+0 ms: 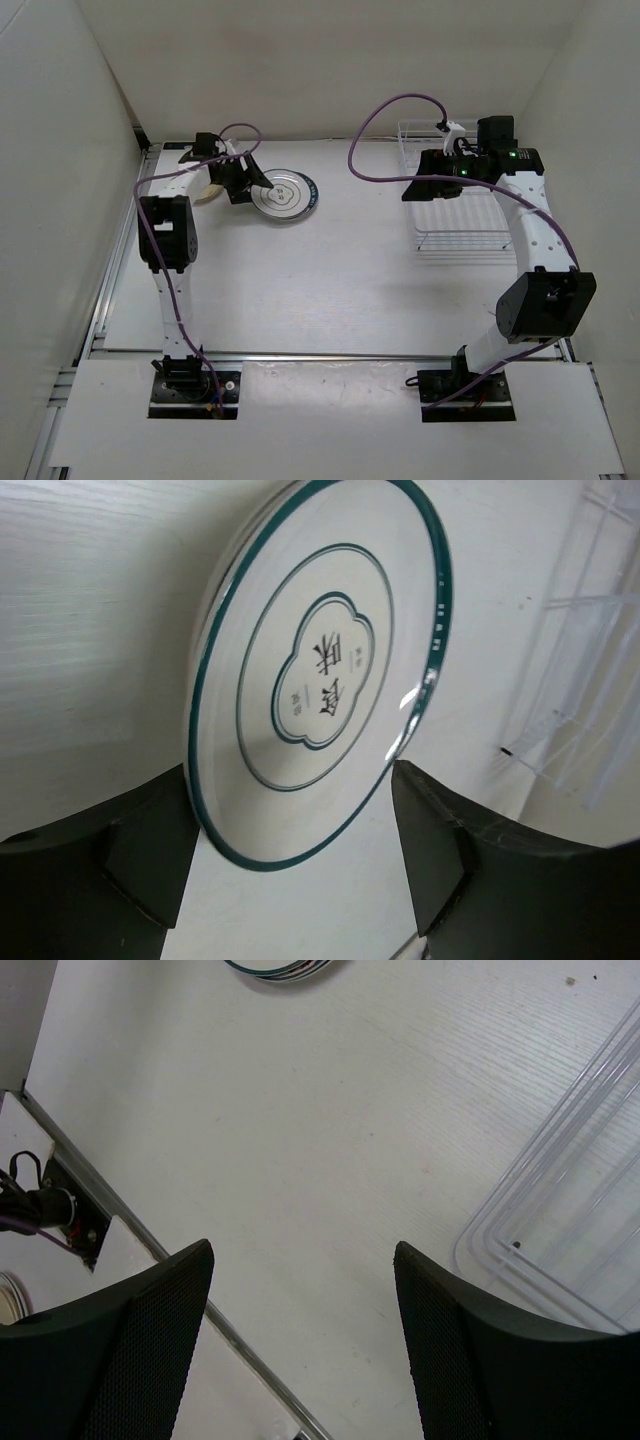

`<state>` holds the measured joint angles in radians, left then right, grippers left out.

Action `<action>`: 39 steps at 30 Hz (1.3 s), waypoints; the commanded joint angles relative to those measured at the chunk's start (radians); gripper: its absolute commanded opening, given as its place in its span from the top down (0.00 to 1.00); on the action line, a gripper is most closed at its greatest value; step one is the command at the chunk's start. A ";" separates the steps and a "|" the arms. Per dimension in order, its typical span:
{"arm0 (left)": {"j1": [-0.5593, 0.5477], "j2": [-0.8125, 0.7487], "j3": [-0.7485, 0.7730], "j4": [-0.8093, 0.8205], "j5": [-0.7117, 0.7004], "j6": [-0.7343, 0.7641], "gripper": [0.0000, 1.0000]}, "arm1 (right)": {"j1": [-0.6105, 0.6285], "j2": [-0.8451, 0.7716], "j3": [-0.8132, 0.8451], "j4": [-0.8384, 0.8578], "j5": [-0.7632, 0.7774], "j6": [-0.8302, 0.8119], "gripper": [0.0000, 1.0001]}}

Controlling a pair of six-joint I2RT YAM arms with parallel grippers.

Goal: Unload the plates from the dish rack

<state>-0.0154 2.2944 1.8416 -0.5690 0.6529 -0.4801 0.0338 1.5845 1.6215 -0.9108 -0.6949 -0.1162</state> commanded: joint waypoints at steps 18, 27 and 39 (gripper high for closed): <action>-0.086 -0.135 0.097 -0.154 -0.366 0.192 0.12 | 0.000 -0.047 -0.028 0.049 -0.060 -0.003 0.23; -0.097 -0.312 0.143 -0.163 -0.612 0.267 0.10 | 0.000 -0.148 -0.095 0.119 0.288 0.070 0.04; -0.097 -0.680 -0.066 -0.154 -0.838 0.426 0.00 | -0.110 -0.360 -0.303 0.256 0.894 0.144 0.01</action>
<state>-0.1127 1.6714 1.8645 -0.6960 -0.1017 -0.1085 -0.0277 1.2762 1.3834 -0.7052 0.0338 -0.0193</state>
